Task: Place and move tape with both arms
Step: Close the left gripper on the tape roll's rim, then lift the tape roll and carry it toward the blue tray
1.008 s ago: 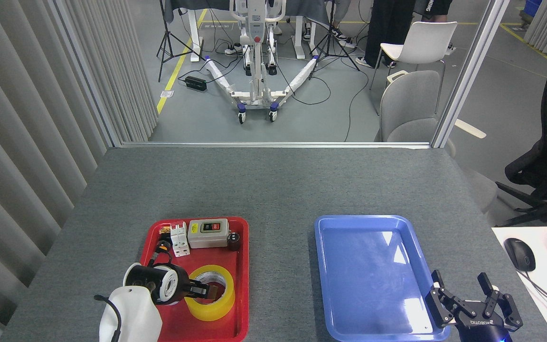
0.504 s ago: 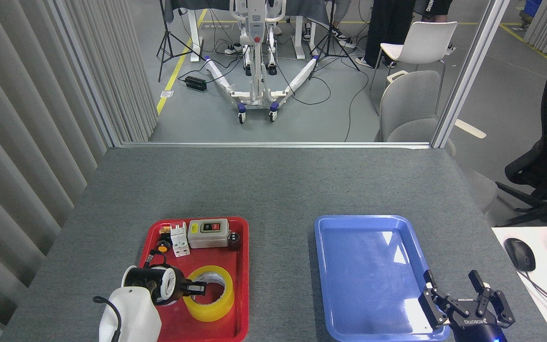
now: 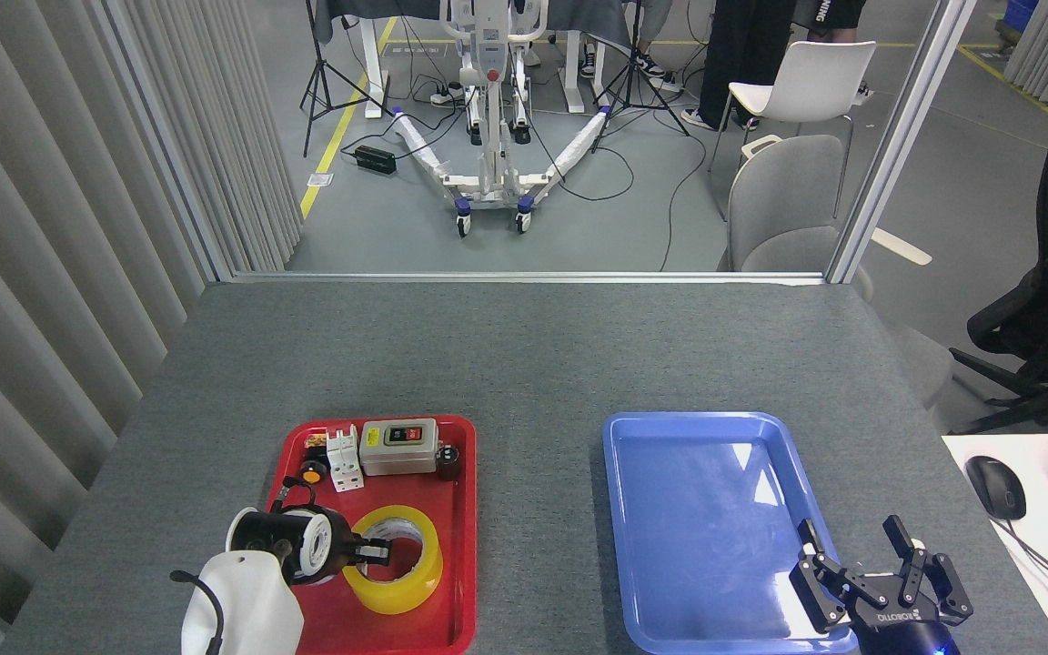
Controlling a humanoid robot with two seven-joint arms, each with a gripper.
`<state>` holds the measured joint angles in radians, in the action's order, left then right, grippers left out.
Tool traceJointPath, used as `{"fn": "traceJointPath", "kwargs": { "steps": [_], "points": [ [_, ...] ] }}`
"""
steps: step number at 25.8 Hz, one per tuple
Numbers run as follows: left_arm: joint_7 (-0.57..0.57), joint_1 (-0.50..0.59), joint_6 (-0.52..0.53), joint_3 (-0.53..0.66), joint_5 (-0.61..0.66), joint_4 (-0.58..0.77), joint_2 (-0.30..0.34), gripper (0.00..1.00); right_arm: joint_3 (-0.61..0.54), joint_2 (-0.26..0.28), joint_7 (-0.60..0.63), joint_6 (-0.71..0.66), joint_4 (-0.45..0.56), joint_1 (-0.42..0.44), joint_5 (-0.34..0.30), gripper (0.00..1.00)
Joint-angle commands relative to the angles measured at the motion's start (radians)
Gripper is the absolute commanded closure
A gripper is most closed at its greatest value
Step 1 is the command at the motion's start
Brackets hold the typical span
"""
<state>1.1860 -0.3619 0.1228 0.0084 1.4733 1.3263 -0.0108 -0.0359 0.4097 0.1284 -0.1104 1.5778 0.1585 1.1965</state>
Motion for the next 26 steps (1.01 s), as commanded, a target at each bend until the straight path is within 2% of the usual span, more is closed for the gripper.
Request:
{"fn": "traceJointPath", "kwargs": {
  "steps": [1,2,6,10,12,13,15,18,21,26],
  "points": [
    [-0.019,0.017,0.043,0.007,-0.001,0.050,0.006,0.78,0.001,0.008,0.022,-0.014,0.001,0.003,0.000,0.00],
    [-0.020,0.017,0.051,0.007,-0.001,0.057,0.006,1.00,0.001,0.020,0.043,-0.028,0.002,0.003,0.000,0.00],
    [-0.048,0.026,0.092,0.015,-0.028,0.073,0.009,1.00,0.001,0.083,0.094,-0.075,0.007,0.003,-0.008,0.00],
    [-0.051,0.034,0.132,0.030,-0.143,0.119,0.012,1.00,0.024,0.153,0.096,-0.097,0.016,0.001,-0.098,0.00],
    [-0.023,0.052,0.178,0.071,-0.381,0.125,0.012,1.00,0.045,0.195,0.096,-0.137,0.016,-0.002,-0.161,0.00],
    [0.004,0.069,0.210,0.094,-0.535,0.119,0.018,1.00,0.050,0.212,0.094,-0.161,0.016,-0.004,-0.199,0.00],
    [0.084,0.077,0.235,0.113,-0.757,0.119,0.026,1.00,0.051,0.230,0.089,-0.212,0.016,-0.016,-0.255,0.00],
    [0.087,0.081,0.213,0.124,-0.989,0.108,0.020,1.00,0.048,0.230,0.076,-0.273,0.013,-0.027,-0.298,0.00],
    [0.089,0.100,0.195,0.114,-1.087,0.091,-0.001,1.00,0.031,0.202,-0.027,-0.390,0.014,-0.027,-0.333,0.00],
    [0.101,0.136,0.156,0.088,-1.127,0.157,-0.104,1.00,-0.122,0.057,-0.325,-0.675,0.013,-0.025,-0.446,0.00]
  ]
}}
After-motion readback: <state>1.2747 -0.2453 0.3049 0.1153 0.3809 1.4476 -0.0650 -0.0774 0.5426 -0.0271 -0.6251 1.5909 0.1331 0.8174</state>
